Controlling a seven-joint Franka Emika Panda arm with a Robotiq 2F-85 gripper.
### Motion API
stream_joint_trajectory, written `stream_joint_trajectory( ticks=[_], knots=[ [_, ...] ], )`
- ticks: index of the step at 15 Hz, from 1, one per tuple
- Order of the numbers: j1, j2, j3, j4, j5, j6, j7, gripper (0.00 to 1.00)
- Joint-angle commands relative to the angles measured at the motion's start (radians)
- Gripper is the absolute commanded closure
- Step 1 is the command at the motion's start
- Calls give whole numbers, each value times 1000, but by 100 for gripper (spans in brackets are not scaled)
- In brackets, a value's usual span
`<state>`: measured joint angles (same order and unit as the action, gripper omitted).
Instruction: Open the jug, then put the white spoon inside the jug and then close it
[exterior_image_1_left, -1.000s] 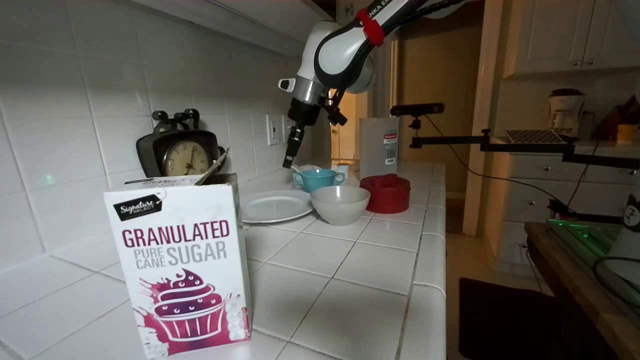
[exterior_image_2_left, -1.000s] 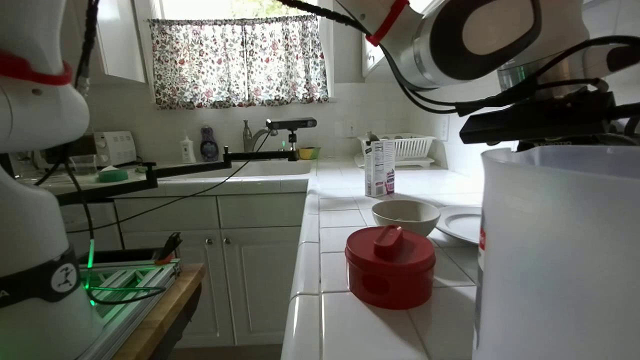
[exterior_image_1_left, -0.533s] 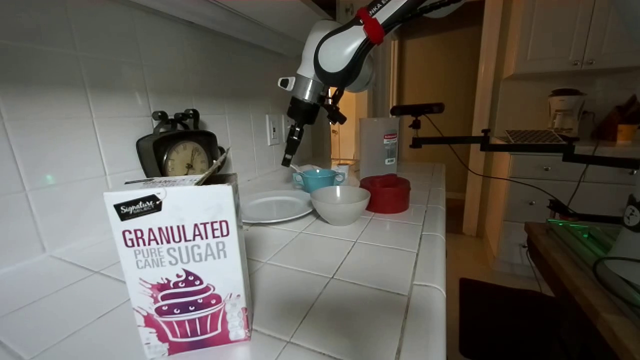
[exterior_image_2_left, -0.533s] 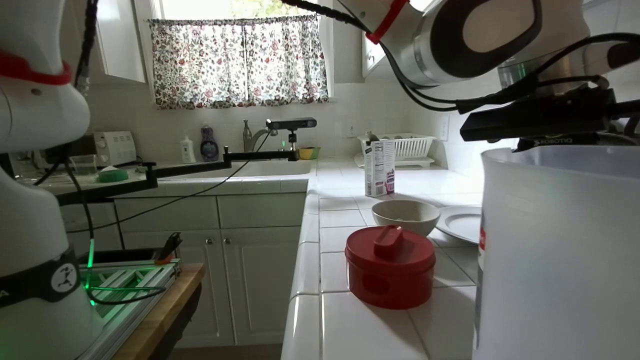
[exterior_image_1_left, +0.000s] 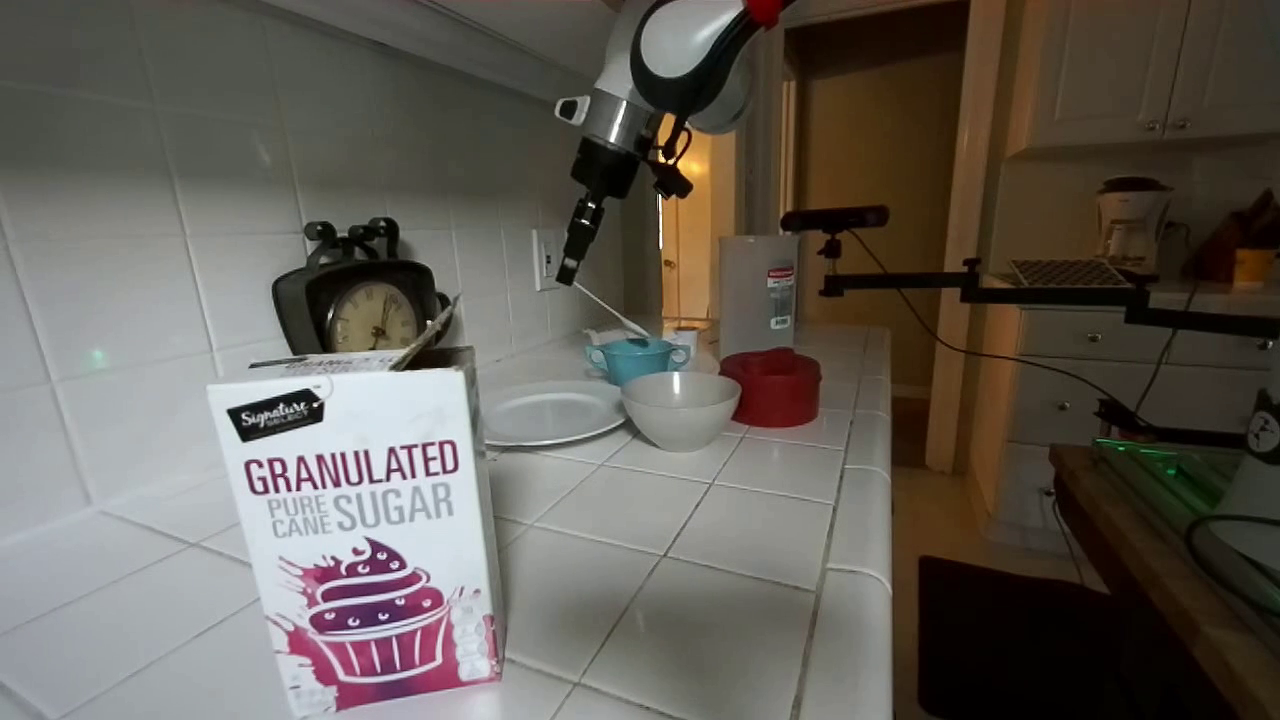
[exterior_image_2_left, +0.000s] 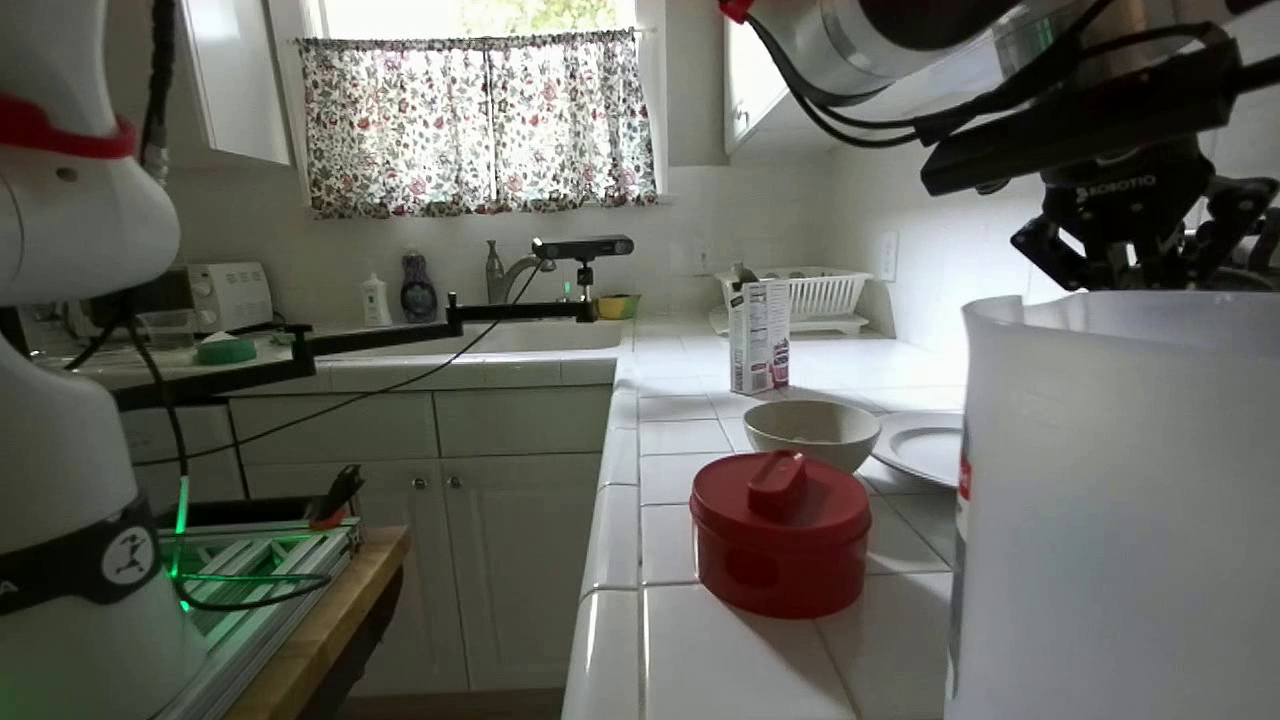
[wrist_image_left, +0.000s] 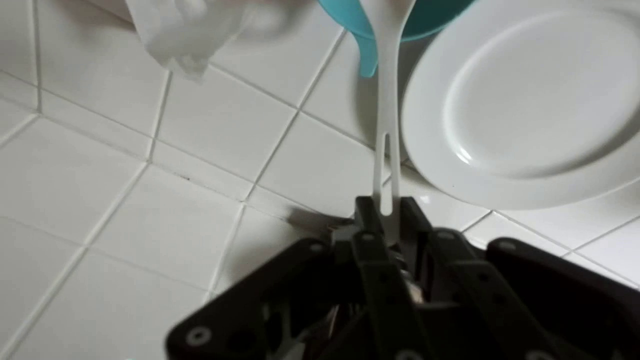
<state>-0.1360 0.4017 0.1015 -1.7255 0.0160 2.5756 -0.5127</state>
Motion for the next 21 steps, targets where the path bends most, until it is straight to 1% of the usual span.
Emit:
stream_joint_trajectory(
  ticks=[1,5,9,15,18,21],
  knots=[
    [-7,-78,18,-31,38,-56,-19,96],
    [-2,-181,15,-83,55,-104,-49,96],
    [4,-279,-10,-146,83,-158,-65,96],
    [32,-417,-53,-270,132,-243,-104,96],
    [44,-480,-85,-323,122,-262,-121,96],
    [49,-537,-125,-347,102,-267,-136,96]
  ],
)
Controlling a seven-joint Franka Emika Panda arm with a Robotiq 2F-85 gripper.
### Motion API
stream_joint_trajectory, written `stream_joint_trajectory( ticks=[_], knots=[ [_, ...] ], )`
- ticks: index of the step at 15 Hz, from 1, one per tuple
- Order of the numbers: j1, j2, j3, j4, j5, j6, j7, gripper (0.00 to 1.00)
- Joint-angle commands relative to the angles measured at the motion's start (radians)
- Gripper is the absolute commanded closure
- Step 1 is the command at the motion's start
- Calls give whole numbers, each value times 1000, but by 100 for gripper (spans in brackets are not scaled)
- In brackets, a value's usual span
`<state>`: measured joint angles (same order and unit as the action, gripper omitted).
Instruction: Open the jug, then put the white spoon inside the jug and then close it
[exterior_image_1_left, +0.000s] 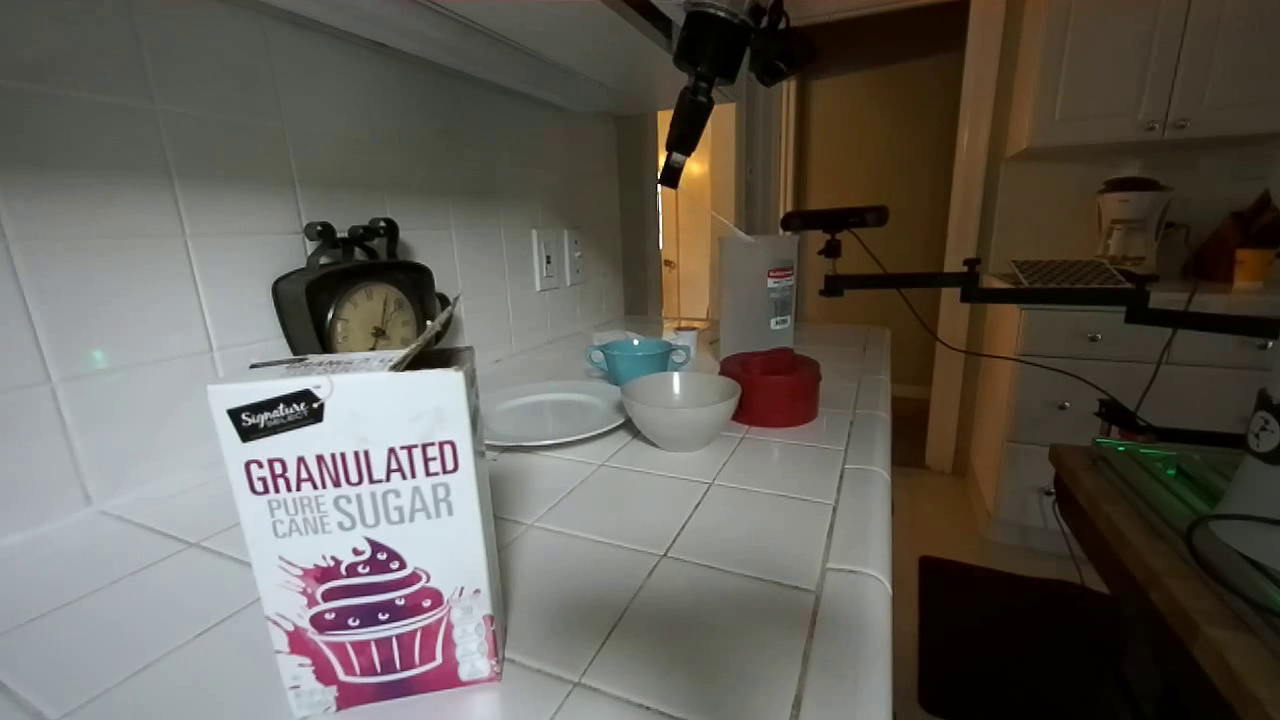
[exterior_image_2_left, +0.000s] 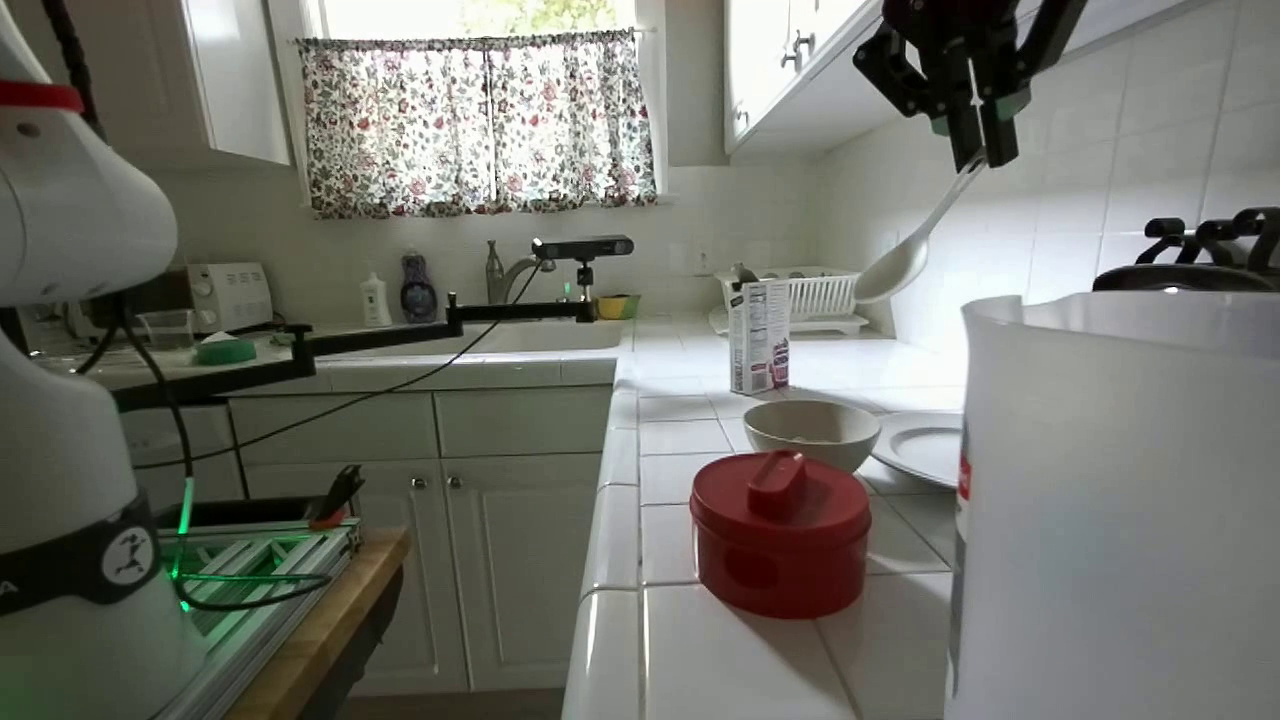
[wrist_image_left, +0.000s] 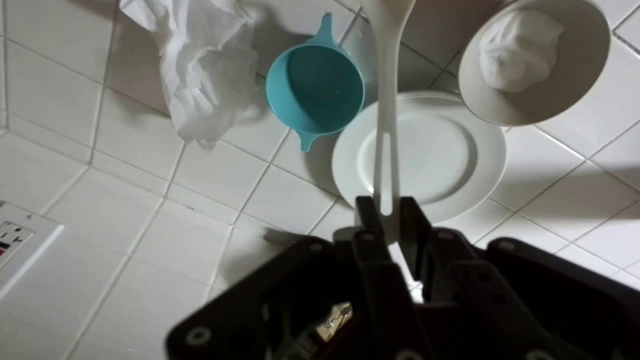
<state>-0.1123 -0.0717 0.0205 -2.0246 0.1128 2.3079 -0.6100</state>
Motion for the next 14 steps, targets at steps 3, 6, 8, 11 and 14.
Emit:
stream_joint_trajectory(
  ticks=[3,6,8,11,14],
  knots=[
    [30,-100,-83,-63,-7,-9,-71,96],
    [32,-111,-117,-74,-12,-10,-129,96],
    [30,-98,-139,-68,-12,1,-204,96],
    [24,-67,-182,-35,10,-4,-346,96],
    [17,-36,-219,-11,44,-1,-468,96]
  ],
)
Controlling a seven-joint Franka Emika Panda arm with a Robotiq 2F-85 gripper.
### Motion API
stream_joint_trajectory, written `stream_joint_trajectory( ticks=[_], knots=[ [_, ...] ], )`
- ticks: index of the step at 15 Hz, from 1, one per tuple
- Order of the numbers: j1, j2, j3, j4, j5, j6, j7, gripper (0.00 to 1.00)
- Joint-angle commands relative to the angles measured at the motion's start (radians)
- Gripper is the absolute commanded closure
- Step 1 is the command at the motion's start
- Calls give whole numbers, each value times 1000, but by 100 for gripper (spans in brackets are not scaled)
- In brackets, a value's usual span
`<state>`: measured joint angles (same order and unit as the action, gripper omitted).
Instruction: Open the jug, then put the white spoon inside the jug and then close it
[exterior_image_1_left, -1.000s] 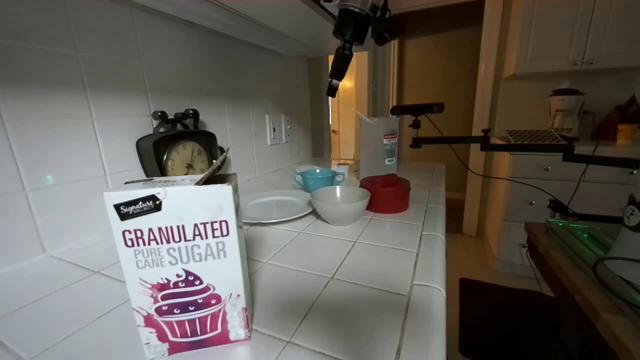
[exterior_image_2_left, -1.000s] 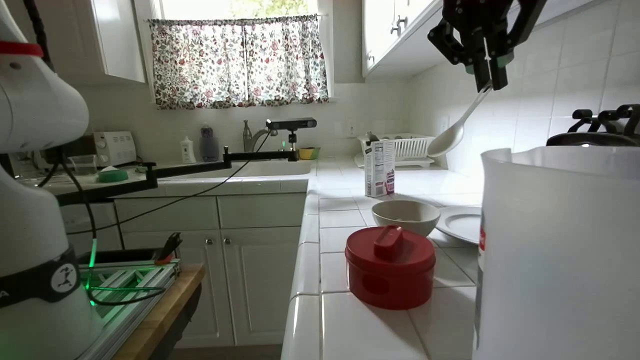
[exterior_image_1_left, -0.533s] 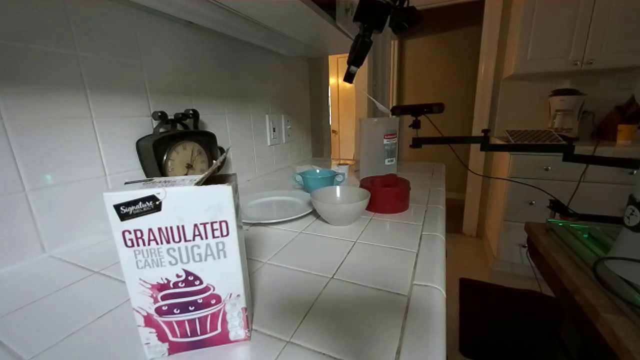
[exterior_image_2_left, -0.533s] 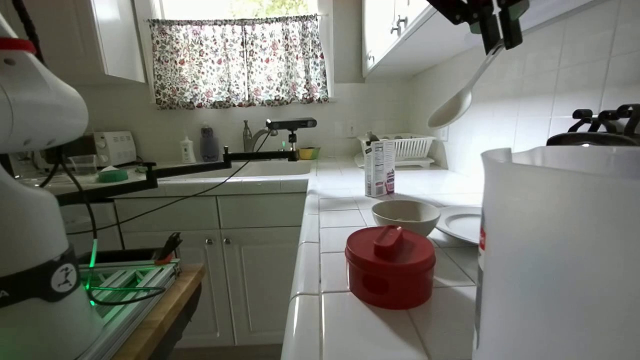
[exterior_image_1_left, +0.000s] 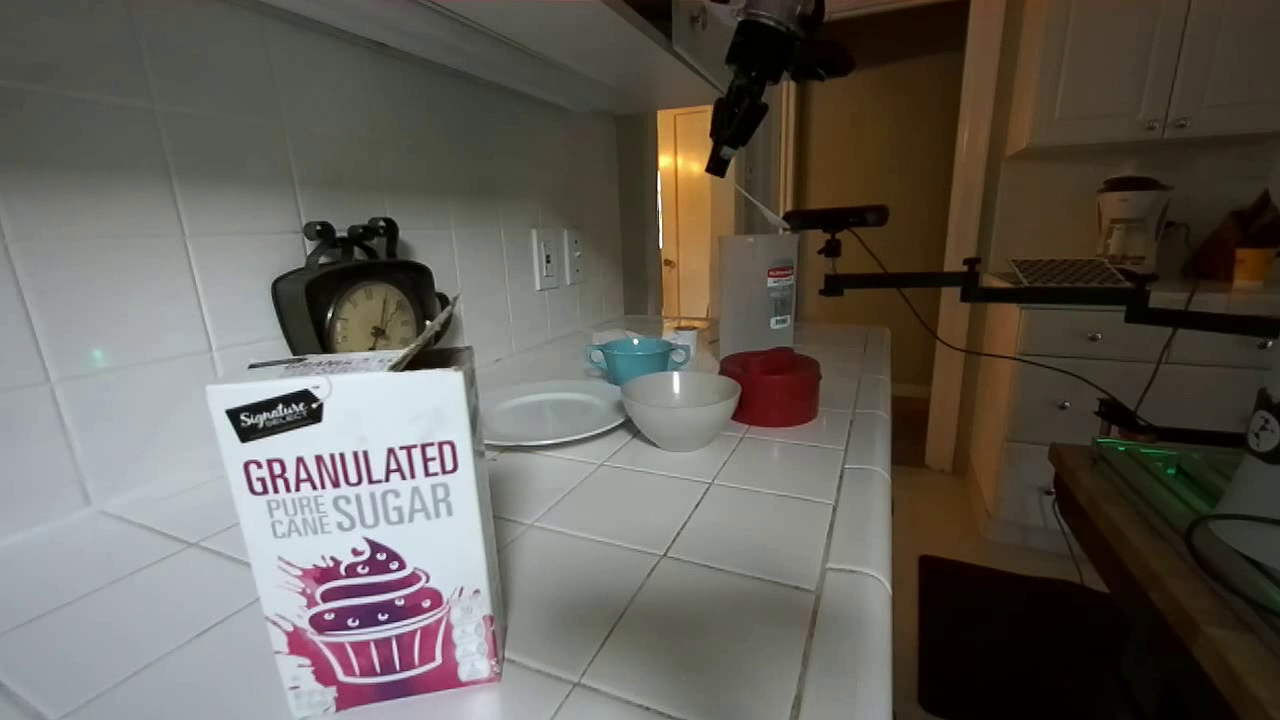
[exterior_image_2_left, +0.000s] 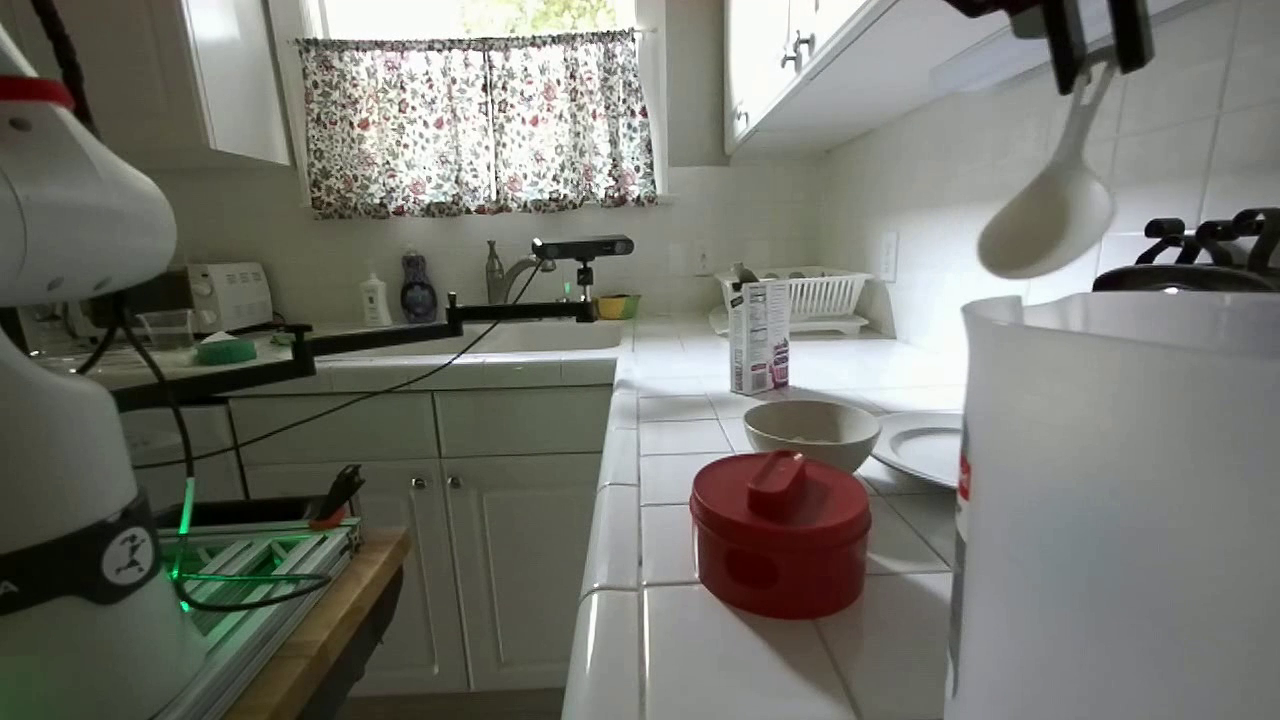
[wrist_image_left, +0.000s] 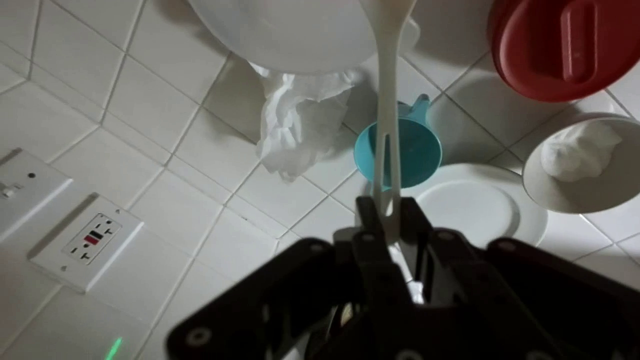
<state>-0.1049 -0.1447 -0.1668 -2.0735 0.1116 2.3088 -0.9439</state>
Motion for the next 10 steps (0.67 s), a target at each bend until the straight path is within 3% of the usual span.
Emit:
stream_joint_trajectory(
  ticks=[1,10],
  knots=[
    [8,45,-42,43,61,-4,-176,96],
    [-31,151,-55,88,354,22,-505,96]
  ],
)
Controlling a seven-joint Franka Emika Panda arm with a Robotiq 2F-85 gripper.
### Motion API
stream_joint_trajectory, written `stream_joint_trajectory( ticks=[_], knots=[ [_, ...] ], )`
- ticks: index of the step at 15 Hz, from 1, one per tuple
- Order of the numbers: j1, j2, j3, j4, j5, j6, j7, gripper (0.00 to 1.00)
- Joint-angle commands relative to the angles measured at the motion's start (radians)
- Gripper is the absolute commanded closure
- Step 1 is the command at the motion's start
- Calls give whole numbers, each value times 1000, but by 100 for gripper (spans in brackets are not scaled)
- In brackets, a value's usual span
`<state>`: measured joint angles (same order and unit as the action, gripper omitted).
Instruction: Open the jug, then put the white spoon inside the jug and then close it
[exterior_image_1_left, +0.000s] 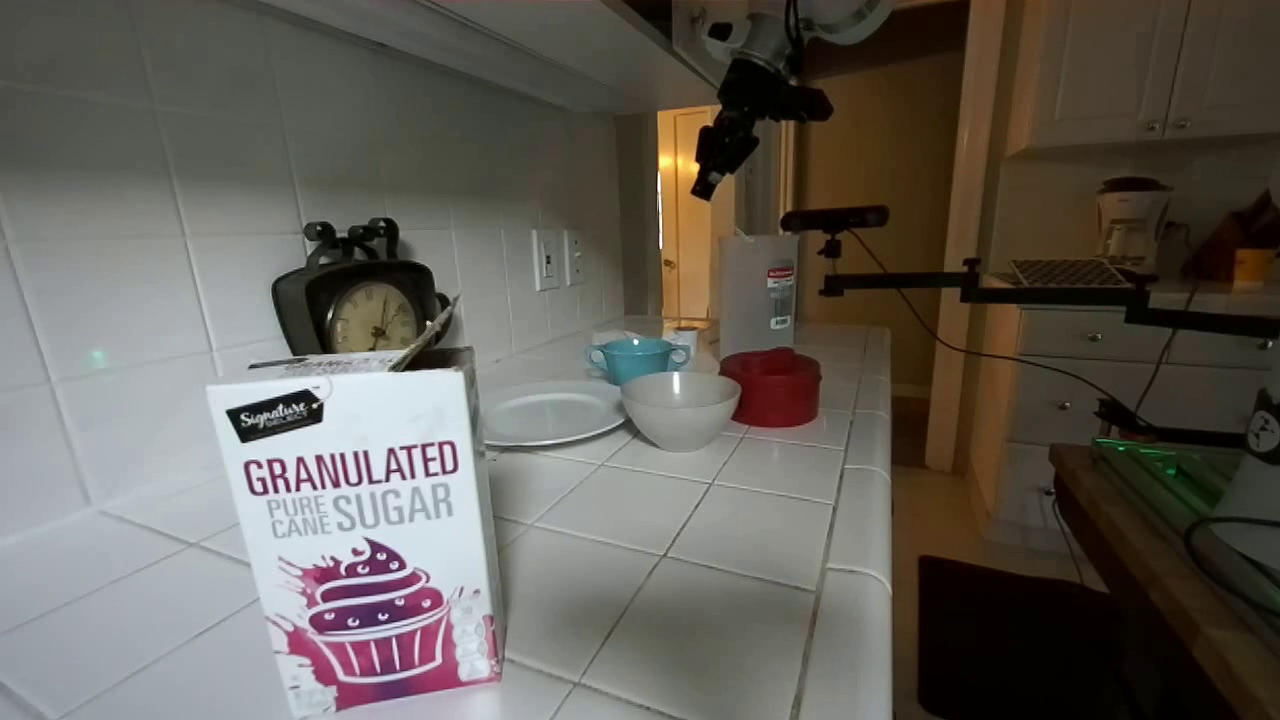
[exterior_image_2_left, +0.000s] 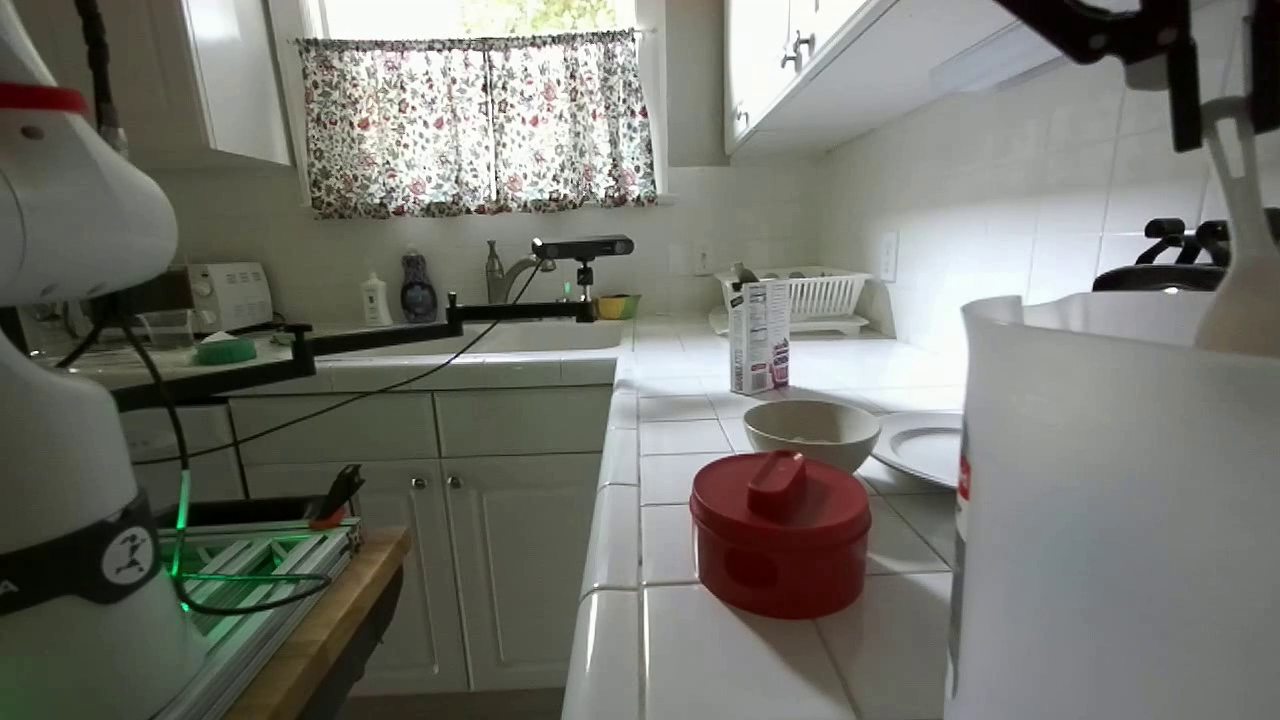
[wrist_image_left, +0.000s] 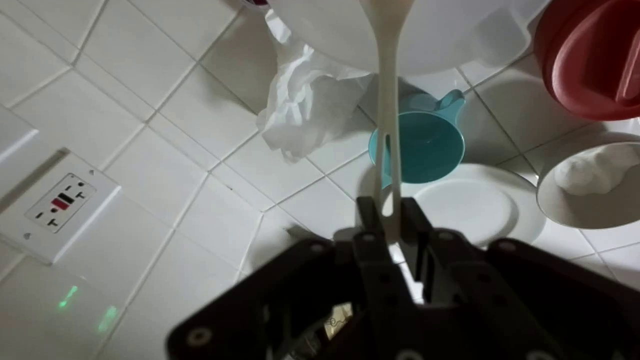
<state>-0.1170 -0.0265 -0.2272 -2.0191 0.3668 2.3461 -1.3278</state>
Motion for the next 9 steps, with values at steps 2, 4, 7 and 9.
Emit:
stream_joint_trajectory(
  ticks=[2,4,7,9],
  knots=[
    [-32,40,9,34,127,-33,-162,96],
    [-45,39,9,29,135,-48,-194,96],
    [-61,34,6,23,131,-60,-231,60],
    [-67,30,8,23,126,-68,-243,53]
  ],
)
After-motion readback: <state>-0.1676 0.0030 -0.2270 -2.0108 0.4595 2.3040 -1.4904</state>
